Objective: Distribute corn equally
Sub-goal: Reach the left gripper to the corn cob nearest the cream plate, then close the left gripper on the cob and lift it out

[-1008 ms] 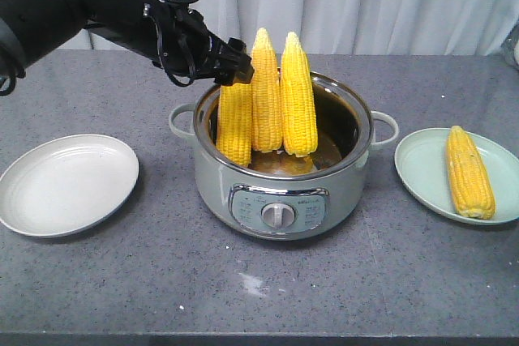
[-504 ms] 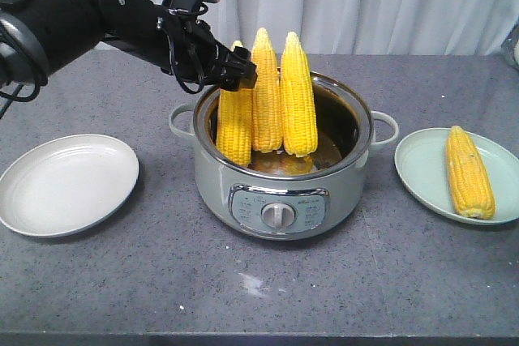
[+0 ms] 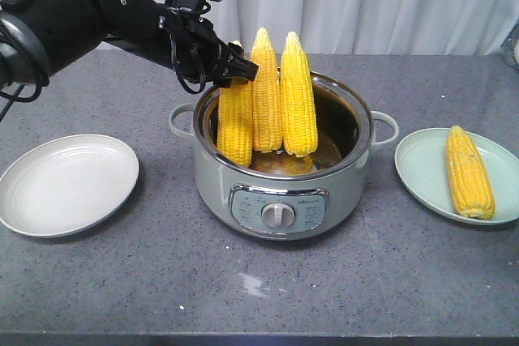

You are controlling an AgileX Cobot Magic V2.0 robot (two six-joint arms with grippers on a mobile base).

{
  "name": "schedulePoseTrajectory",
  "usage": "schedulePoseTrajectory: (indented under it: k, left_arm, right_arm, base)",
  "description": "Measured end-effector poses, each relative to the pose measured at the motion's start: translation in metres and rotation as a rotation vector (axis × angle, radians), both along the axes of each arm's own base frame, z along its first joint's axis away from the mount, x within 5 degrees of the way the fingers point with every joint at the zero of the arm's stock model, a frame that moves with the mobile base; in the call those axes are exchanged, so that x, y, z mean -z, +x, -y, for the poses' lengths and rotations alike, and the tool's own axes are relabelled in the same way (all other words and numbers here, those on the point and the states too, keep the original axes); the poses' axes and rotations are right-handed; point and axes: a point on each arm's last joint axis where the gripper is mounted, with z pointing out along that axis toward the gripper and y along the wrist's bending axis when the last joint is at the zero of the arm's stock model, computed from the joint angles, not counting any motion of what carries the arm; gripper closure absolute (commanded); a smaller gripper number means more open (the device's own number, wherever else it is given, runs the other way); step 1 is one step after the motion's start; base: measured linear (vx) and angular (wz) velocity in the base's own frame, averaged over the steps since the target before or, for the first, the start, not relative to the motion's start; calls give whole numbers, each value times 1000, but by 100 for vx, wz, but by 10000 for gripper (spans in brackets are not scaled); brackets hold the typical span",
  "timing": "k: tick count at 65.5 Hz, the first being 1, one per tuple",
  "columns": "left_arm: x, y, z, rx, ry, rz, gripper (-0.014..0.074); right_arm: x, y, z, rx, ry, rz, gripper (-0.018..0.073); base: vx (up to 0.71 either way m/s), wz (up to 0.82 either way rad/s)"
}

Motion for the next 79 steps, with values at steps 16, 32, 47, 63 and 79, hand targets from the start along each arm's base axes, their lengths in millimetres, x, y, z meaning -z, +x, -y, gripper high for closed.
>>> schedulePoseTrajectory:
  k: [16, 32, 47, 63, 79]
  left_arm:
    - [-1, -2, 6, 34, 15, 29, 423]
    - [-1, -3, 8, 39, 14, 29, 516]
    - [-1, -3, 8, 39, 14, 30, 545]
    - [-25, -14, 4, 40, -5, 78, 541]
    - [-88, -48, -13, 34, -48, 226, 540]
  right_arm:
    - [0, 0, 0, 0, 1, 0, -34]
    - [0, 0, 0, 0, 1, 0, -34]
    - [0, 0, 0, 0, 1, 0, -34]
    - [0, 0, 0, 0, 1, 0, -34]
    - [0, 0, 0, 0, 1, 0, -34]
  base:
    - [0, 0]
    - [0, 0]
    - [0, 0]
    - [0, 0]
    - [0, 0]
